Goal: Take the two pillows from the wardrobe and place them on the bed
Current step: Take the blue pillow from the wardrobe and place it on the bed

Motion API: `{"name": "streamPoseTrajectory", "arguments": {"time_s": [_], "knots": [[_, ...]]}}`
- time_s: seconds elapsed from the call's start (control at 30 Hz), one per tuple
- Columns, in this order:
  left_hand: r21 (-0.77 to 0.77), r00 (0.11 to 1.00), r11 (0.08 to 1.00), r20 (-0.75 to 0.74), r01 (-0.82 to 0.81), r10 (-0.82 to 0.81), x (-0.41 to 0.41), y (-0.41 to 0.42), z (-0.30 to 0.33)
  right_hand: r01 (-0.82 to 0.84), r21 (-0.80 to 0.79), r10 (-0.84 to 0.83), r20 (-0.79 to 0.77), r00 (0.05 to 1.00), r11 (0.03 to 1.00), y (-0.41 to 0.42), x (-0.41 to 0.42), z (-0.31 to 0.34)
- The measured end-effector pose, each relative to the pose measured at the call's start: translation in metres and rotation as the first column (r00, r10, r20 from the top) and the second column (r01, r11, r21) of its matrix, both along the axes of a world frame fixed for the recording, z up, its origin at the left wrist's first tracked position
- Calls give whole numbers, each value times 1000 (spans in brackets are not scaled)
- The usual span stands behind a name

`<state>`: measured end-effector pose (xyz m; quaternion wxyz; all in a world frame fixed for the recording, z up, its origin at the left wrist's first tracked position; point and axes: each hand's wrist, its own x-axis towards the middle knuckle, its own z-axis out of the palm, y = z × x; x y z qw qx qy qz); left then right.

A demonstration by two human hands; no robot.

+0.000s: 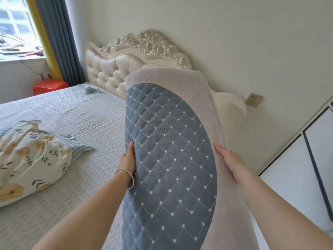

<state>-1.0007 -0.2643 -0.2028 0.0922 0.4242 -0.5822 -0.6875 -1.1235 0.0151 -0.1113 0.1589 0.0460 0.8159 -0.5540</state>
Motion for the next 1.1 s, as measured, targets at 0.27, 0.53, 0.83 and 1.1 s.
{"name": "streamPoseTrajectory", "arguments": {"time_s": [0.27, 0.53, 0.83, 1.1], "knots": [[37, 993, 992, -9, -119, 119, -168, -65, 3, -41, 122, 44, -21, 999, 992, -79, -196, 2], [-25, 961, 962, 41, -273, 274, -266, -124, -28, -207, 100, 198, 95, 976, 973, -157, -330, -44], [-33, 833, 854, 205, -520, 515, -351, -199, -118, -500, 40, 465, 310, 829, 865, -273, -490, -128], [139, 675, 672, 318, -728, 666, -389, -238, -173, -735, -59, 699, 368, 613, 676, -387, -581, -202]]}}
